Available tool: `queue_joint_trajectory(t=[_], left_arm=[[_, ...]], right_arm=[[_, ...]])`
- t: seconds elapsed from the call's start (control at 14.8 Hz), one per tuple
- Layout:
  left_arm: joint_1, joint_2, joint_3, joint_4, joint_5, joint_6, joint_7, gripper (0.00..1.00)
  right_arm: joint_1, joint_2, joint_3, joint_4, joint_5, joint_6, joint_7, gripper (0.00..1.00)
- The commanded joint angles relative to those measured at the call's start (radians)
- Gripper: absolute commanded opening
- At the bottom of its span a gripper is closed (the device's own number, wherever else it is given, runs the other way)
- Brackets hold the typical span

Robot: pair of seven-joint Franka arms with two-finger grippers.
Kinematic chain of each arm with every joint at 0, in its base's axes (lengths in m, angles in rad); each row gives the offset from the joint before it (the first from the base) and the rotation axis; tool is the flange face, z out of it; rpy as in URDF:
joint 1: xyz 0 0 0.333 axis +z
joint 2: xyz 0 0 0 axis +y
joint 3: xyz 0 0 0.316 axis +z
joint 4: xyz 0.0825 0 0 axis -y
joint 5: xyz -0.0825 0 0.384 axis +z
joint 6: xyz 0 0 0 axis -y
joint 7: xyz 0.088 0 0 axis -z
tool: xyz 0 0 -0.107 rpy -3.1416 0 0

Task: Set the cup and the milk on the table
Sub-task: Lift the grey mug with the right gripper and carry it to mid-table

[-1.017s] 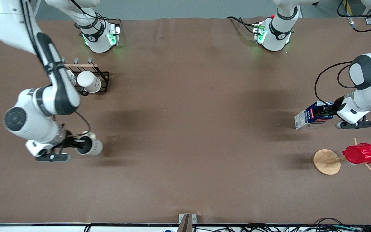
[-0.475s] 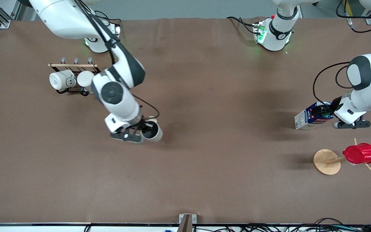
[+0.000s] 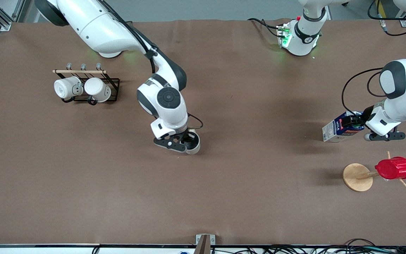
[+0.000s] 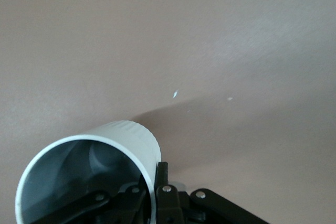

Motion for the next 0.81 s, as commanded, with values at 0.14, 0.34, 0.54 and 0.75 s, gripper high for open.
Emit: queue_joint_trajectory(t=[0.14,0.34,0.54,0.75], left_arm=[[0.003,-0.008,-0.002,-0.003,0.016,0.015,0.017,0.80],[0.002,-0.010,-0.002,0.000,0.025,0.015,0.017,0.79],[0.003,-0.010,-0.002,0.001,0.025,0.015,0.017,0.77],[0.002,-0.011,-0.002,0.003,0.025,0.015,0.017,0.76]], right_arm=[[0.036,0.042,0.004,0.034,-0.080,-0.002,0.091,0.02],[0.047,0.045,0.004,0.035,-0.080,-0.002,0.091,0.28],[0.047,0.042,0.006,0.035,-0.092,-0.008,0.091,0.78],[0.032,0.008,0.006,0.035,-0.086,-0.022,0.086,1.00]])
